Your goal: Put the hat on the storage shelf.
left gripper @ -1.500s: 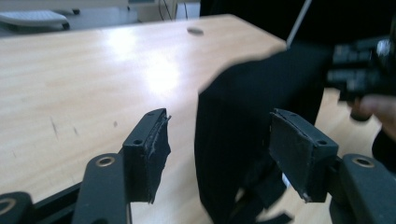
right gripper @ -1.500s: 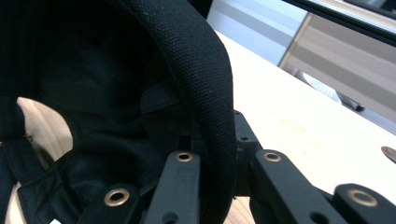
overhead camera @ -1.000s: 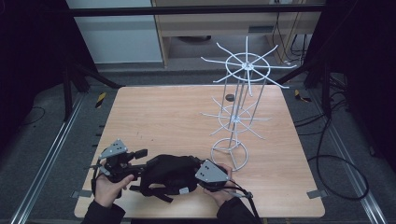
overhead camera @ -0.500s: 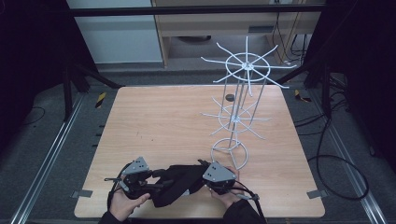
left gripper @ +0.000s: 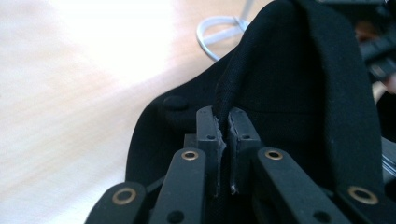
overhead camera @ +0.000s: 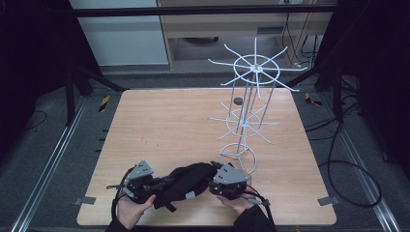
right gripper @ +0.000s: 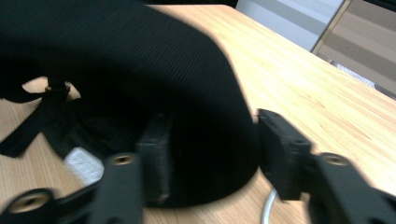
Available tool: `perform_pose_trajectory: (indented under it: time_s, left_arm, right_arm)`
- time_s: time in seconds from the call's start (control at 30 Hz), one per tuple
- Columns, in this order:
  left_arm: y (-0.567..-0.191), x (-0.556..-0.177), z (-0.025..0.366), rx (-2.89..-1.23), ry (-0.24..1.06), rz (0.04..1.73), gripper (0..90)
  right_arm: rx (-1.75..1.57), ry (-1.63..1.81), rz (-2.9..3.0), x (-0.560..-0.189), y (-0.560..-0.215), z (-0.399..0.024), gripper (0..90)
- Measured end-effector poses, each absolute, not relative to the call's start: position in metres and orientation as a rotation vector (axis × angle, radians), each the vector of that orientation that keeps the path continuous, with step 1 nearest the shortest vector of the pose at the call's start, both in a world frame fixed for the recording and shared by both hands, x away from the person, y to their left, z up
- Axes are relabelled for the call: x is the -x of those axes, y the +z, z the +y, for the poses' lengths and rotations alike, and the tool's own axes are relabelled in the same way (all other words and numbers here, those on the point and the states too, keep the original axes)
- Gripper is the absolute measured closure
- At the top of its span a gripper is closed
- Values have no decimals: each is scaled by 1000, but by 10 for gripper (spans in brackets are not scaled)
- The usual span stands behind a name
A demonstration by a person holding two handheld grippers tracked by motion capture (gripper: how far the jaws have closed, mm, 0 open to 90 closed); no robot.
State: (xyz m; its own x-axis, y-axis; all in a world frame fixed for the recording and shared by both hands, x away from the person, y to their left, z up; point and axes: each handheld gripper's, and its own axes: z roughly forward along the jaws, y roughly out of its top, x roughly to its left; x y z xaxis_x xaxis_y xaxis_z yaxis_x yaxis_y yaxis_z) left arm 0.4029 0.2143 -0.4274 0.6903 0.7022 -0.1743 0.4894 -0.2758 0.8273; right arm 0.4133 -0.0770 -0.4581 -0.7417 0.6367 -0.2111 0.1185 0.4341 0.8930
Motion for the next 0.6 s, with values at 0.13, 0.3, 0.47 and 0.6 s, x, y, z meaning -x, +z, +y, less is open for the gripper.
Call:
perform_pose_trajectory:
  time_s: [0.13,0.3,0.47,0.6]
  left_arm:
    - [-409,-405,221,-1932,459,922,849]
    - [-398,-413,234,-1951,672,954,849]
    - [-411,-417,242,-1971,679,977,845]
    - [-422,-415,234,-2000,607,948,833]
  right_arm:
    - [-633,1347,2129,-412,-451,-85,304]
    - [-683,1333,2122,-410,-450,-101,273]
    - [-815,1276,2119,-405,-460,-134,271]
    - [-932,1252,2084,-405,-464,-159,277]
